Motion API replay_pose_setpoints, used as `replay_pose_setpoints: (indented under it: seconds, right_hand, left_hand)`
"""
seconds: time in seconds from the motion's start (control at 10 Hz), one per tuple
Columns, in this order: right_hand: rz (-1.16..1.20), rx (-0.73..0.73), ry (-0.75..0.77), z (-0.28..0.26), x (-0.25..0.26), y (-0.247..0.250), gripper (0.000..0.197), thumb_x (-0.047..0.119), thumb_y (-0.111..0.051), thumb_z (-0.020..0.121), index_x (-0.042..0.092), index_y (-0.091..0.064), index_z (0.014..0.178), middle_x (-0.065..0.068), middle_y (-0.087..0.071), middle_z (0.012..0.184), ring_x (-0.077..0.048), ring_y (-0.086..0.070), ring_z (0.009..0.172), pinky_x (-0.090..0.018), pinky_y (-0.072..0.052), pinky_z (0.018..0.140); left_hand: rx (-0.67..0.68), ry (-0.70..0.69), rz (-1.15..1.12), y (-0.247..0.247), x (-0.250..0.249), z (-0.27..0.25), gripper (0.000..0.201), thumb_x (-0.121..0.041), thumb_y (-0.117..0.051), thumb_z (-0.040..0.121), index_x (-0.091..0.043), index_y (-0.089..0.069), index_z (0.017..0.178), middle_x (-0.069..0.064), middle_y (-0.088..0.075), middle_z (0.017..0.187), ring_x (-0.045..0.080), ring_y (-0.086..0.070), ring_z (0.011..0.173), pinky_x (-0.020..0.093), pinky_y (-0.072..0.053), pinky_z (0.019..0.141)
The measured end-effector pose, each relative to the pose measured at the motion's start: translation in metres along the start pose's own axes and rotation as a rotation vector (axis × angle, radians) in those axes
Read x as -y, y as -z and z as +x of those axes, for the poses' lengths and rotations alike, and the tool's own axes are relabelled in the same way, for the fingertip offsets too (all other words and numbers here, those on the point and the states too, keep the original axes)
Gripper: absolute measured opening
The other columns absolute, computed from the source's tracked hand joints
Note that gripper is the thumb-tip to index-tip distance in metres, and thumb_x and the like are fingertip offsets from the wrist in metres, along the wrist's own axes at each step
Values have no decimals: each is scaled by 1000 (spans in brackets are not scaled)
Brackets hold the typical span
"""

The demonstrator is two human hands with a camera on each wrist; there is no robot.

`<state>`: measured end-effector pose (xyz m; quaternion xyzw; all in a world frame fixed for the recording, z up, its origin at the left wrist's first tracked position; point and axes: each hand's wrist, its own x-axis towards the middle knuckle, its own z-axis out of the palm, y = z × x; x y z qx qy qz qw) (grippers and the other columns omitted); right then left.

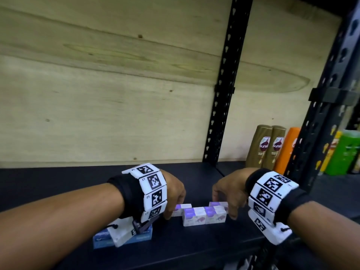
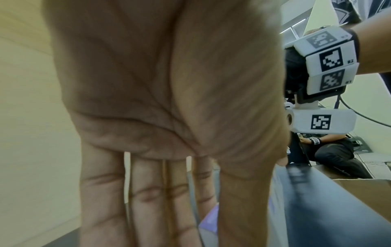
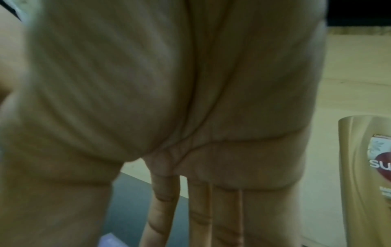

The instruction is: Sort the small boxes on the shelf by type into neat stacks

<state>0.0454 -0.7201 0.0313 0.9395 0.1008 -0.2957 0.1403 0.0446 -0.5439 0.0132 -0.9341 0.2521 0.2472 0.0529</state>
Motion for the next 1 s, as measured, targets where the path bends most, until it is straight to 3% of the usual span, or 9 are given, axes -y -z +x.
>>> replay_pose_setpoints:
  seconds: [0.1,0.2,0.3,0.4,0.5,0.7,0.8,1.0]
  right_hand:
    - [65,10,28,-3,5,-5,61,20,-81,78,23,-53,132,-2,-61,128,-10,-57,75,-25,-52,68]
    - [49,10,49,-2,8,-9,57,24,-82,78,19,-57,129,-4,-65,125,-15,-59,81,-27,-51,70]
    - [35,-20,55,-1,9,-12,56,24,-82,78,20,-57,128,-1,-65,118,-9,-55,71,-24,-46,62]
    - [41,-73,52,1,7,-15,58,24,-83,75,24,-55,126,3,-63,115,-12,-57,81,-27,-46,67]
    - [46,-112,71,4,8,-18,58,23,-83,74,26,-55,125,3,-61,117,-18,-57,99,-33,-48,82]
    - [39,-147,105,8,9,-21,58,22,-83,74,28,-55,124,5,-59,116,-18,-56,106,-37,-48,92]
    - [17,-163,118,9,9,-23,58,23,-82,75,27,-53,125,3,-59,119,-18,-56,103,-34,-47,87]
    - [18,-198,126,11,9,-24,56,26,-83,73,29,-55,122,5,-60,116,-17,-56,99,-33,-47,82]
  left_hand:
    - [36,0,3,5,-3,-3,53,-17,-80,79,-5,-59,126,-2,-55,89,4,-53,55,8,-37,35]
    - [3,-34,-24,-2,-5,1,57,-25,-81,78,-8,-59,128,-3,-54,98,9,-51,74,14,-43,47]
    - [-36,-69,-97,-9,-8,5,49,-26,-81,79,-10,-64,122,-5,-60,89,-1,-56,60,10,-43,49]
    - [-31,13,-113,-11,-17,7,56,-36,-83,75,-11,-63,121,-4,-61,82,8,-58,69,20,-48,60]
    - [-78,25,-86,-11,-23,8,56,-38,-82,75,-15,-62,122,-1,-64,87,15,-60,81,28,-51,76]
    - [-136,0,-85,-14,-24,15,53,-34,-81,77,-19,-62,124,0,-67,116,17,-63,103,29,-50,82]
    - [-125,-18,-74,-14,-23,19,52,-33,-82,76,-18,-64,123,1,-68,115,17,-64,101,30,-52,84]
    - [-119,-9,-102,-14,-23,23,50,-33,-81,76,-18,-65,121,0,-70,112,14,-65,93,26,-51,76]
